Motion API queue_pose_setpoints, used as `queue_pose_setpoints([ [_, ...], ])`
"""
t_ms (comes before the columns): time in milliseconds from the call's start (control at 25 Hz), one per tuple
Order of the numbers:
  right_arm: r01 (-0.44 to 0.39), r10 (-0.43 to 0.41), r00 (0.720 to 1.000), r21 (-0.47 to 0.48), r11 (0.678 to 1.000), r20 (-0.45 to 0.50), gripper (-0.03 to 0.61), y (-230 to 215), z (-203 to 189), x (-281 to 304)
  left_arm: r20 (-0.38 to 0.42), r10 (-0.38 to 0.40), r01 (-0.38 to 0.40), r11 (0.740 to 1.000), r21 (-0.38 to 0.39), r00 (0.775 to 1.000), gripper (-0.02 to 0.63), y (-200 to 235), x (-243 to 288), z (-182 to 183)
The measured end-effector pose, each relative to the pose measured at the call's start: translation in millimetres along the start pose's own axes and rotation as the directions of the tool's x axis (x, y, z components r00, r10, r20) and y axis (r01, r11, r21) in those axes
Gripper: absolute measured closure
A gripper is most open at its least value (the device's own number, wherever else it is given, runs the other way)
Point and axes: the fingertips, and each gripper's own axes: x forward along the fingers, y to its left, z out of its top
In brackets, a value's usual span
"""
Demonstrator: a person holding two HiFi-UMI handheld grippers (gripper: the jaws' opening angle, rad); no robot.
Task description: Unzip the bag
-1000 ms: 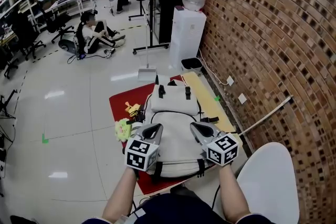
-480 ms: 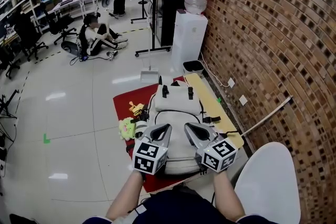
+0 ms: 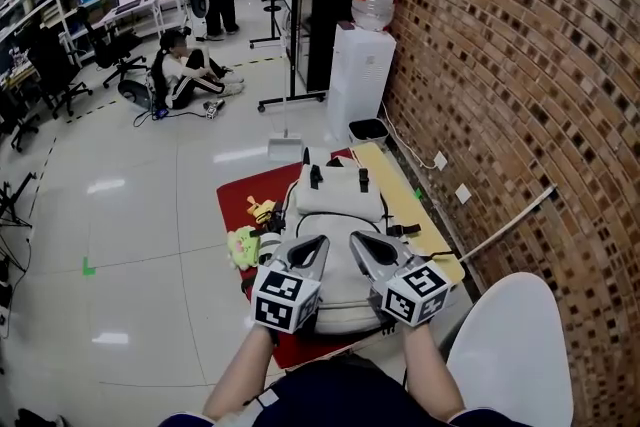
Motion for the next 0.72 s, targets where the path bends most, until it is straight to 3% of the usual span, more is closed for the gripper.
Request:
queue_pose_setpoints([
  [720,-0.005,0.005,1.000,-0.011,1.000,-0.011,0.572,3.5,-1.8,4.6,0.004,-0.017,0.017,1.000,-0.021,1.000,0.611,-0.4,0.1,0.0],
])
